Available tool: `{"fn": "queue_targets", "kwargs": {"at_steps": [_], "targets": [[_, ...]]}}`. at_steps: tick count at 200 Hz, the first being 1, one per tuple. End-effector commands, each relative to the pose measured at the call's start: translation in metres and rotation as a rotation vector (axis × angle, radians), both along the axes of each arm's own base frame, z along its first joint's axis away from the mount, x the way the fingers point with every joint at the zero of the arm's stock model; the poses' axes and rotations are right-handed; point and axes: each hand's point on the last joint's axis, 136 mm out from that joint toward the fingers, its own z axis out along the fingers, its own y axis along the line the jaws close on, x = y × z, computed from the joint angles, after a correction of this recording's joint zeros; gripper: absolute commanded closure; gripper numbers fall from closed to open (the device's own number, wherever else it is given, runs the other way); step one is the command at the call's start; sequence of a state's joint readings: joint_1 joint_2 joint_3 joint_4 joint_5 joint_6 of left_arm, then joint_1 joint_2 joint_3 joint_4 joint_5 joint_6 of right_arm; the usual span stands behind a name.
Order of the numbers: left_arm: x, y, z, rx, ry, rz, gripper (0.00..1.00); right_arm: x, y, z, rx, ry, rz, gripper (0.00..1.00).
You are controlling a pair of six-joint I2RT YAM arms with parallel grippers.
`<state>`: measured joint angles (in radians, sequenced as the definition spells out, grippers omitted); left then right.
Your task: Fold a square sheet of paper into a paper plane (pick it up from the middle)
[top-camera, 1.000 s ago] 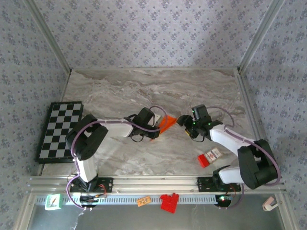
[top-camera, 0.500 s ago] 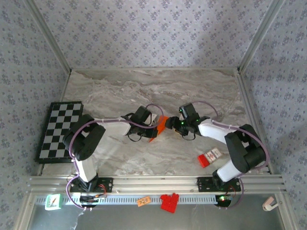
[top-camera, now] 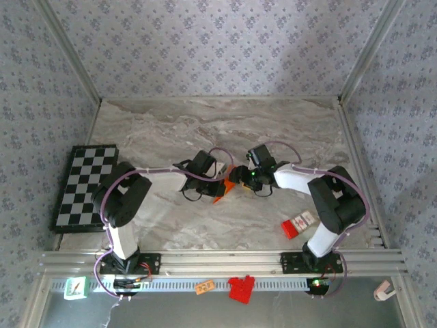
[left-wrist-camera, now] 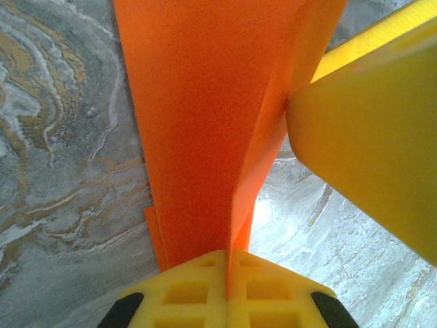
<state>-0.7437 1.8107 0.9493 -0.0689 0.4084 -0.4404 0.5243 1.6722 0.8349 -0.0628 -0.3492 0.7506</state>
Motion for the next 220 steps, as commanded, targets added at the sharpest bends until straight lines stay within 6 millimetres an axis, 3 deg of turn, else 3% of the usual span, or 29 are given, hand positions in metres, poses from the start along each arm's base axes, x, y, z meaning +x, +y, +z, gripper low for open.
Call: {"fn": "queue_targets", "kwargs": {"at_steps": [1,78,123,220], "targets": [[-0.001,-0.001,-0.005,-0.001,0.048,0.004,0.95,0.001,0.002,-0.004,-0.034,0.007,0.018,0.35],[-0.001,0.000,-0.004,-0.015,0.057,0.003,0.83,-0.001,-0.003,-0.025,-0.115,0.064,0.010,0.37],[-0.001,-0.002,0.008,-0.040,0.046,0.000,0.78,-0.004,-0.005,-0.037,-0.167,0.101,0.015,0.38],[0.005,-0.001,0.025,-0.053,0.025,0.012,0.72,-0.005,-0.001,-0.038,-0.185,0.111,0.039,0.39]]}}
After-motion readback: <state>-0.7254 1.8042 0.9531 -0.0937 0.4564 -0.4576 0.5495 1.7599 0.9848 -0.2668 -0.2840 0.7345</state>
